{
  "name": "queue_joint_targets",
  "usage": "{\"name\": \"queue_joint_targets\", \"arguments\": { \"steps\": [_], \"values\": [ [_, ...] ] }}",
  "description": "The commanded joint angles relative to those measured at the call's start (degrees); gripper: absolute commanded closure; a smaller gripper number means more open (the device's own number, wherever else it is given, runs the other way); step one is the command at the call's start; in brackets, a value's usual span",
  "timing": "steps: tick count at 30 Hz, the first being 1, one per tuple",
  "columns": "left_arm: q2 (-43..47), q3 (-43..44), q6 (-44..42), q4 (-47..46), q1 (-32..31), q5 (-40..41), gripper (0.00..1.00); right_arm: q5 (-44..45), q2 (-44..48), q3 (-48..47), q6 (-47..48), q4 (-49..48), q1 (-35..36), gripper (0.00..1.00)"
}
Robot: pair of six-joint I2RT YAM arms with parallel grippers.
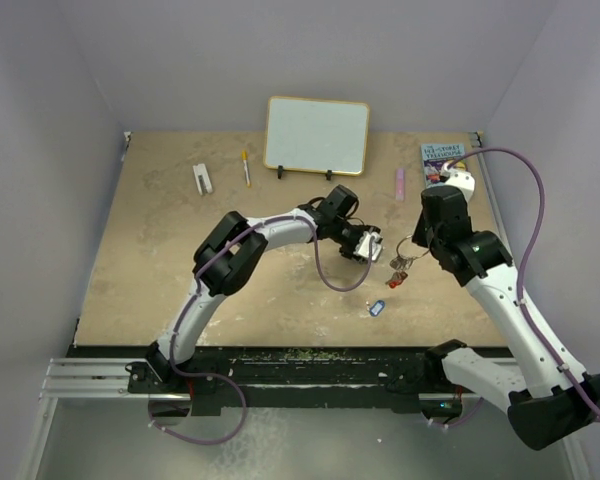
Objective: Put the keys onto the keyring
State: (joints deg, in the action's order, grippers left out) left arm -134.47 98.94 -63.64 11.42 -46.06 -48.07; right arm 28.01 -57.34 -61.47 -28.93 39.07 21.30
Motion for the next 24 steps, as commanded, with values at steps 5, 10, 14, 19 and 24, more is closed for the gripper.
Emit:
{"name": "queue_joint_targets", "arguments": {
  "steps": [5, 10, 14, 19, 24],
  "values": [
    [-3.05, 2.14, -0.26, 1.37, -0.52, 1.64, 0.57, -0.66, 0.99, -0.01, 1.23, -2.48, -0.29, 1.0],
    [-3.25, 1.99, -2.53, 3.65, -0.43, 4.66, 0.64, -0.56, 0.84, -0.05, 1.5, -2.82, -0.38, 1.0],
    [-3.39, 1.34, -4.3, 4.57, -0.43, 7.18, 0.63, -0.56, 0.69, 0.25, 1.62, -3.25, -0.47, 1.0],
    [-4.23, 2.05, -4.6, 5.05, -0.29, 11.36, 0.62, -0.83, 0.52, 0.5, 1.76, -3.53, -0.56, 1.0],
    [-6.34, 6.41, -6.38, 13.38, -0.34, 12.19, 0.6, -0.76, 0.55, -0.15, 2.09, -3.18, -0.65, 1.0]
  ]
}}
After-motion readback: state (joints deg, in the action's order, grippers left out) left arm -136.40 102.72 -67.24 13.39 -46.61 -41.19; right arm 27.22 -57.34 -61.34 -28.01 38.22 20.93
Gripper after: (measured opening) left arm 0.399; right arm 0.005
